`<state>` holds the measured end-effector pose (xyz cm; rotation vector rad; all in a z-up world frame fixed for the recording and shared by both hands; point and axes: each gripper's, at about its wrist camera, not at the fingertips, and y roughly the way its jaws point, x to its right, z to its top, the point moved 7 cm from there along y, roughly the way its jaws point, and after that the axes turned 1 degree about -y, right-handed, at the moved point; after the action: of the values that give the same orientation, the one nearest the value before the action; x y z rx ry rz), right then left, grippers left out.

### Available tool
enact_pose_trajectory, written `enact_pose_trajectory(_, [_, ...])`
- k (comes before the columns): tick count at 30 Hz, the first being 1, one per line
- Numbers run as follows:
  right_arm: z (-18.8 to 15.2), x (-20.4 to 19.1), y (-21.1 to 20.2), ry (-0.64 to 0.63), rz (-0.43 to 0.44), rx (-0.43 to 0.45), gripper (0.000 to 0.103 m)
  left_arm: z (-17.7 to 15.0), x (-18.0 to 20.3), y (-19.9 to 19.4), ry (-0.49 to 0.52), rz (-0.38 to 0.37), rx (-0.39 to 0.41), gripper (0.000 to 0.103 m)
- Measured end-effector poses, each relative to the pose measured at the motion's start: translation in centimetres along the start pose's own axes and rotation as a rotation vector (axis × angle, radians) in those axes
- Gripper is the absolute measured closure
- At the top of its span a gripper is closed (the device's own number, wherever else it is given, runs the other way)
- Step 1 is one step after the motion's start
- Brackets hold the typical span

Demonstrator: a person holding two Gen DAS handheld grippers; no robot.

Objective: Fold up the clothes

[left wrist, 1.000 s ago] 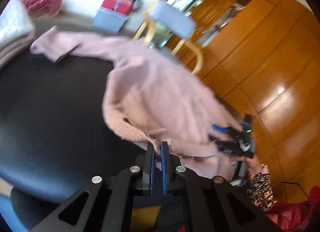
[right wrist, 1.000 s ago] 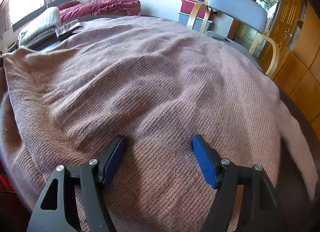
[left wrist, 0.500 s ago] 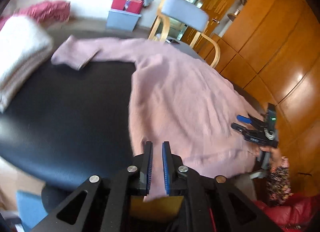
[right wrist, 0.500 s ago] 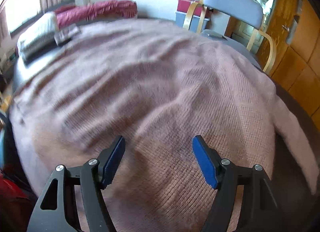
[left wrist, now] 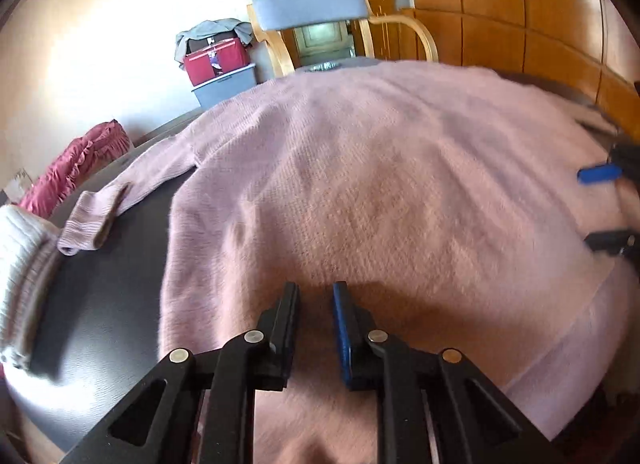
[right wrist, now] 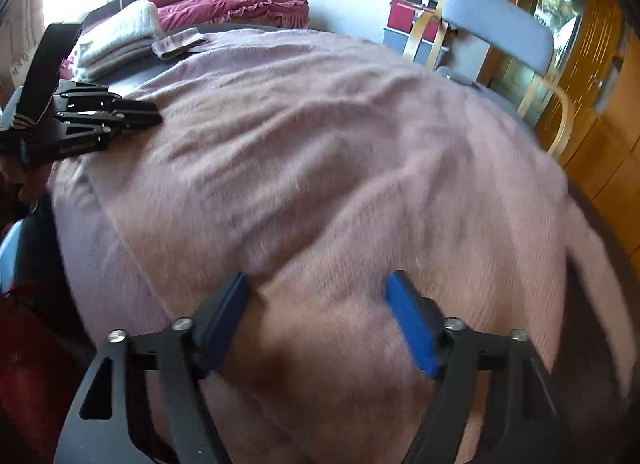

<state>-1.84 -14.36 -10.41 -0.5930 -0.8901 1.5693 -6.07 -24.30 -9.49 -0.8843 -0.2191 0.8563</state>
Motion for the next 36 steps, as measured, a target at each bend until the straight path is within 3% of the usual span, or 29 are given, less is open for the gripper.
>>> enact_pose_trajectory(3, [0.3, 0.4, -0.6, -0.050, 0.042, -0.002, 0.021, 0.6, -0.7, -1.1, -0.018, -0.046, -0.044, 0.087])
enact_pose_trajectory(5, [1.8, 1.7, -1.3, -0.022, 0.034, 0.040, 0.021, 2.6, -1.7, -1.4, -0.057, -0.033, -0.020, 0.087])
enact_pose_trajectory(7, [4.3, 4.0, -2.1, 0.050, 0.000, 0.122, 0.021, 5.1, -2.6, -1.3, -0.100, -0.010, 0.014, 0.087])
enact_pose_trajectory(9, [6.5, 7.6, -2.1, 0.149, -0.091, 0.175, 0.021, 8.2, -3.5, -0.6, -0.148, 0.023, 0.056, 0.087])
enact_pose_trajectory(12, [8.8, 11.9, 0.0, 0.279, -0.146, 0.158, 0.021, 11.3, -4.2, 1.9, -0.209, 0.036, 0.053, 0.087])
enact_pose_trajectory(13, [9.4, 13.2, 0.8, 0.315, -0.149, 0.145, 0.025, 12.0, -4.3, 3.1, -0.224, 0.035, 0.045, 0.087])
enact_pose_trajectory(15, [10.2, 15.3, 2.6, 0.351, -0.159, 0.111, 0.050, 12.7, -4.3, 5.8, -0.243, 0.043, 0.013, 0.087])
enact_pose_trajectory(16, [10.6, 16.4, 3.5, 0.366, -0.164, 0.093, 0.060, 12.5, -4.3, 7.0, -0.244, 0.065, -0.013, 0.087])
enact_pose_trajectory(20, [10.2, 21.7, 4.8, 0.459, -0.211, 0.046, 0.061, 10.1, -5.9, 11.8, -0.275, 0.114, -0.099, 0.086])
enact_pose_trajectory(22, [9.5, 24.3, 5.4, 0.495, -0.256, 0.009, 0.061, 9.6, -6.6, 11.6, -0.324, 0.056, -0.041, 0.085])
enact_pose_trajectory(26, [6.9, 27.8, 8.0, 0.517, -0.312, -0.108, 0.061, 8.6, -7.5, 11.8, -0.392, -0.022, -0.021, 0.084])
enact_pose_trajectory(29, [6.5, 29.5, 8.2, 0.571, -0.301, -0.057, 0.061, 8.1, -7.8, 11.9, -0.417, -0.053, -0.012, 0.083])
enact_pose_trajectory(36, [6.8, 31.8, 8.9, 0.512, -0.349, -0.034, 0.053, 8.1, -7.1, 11.1, -0.401, -0.035, -0.014, 0.082])
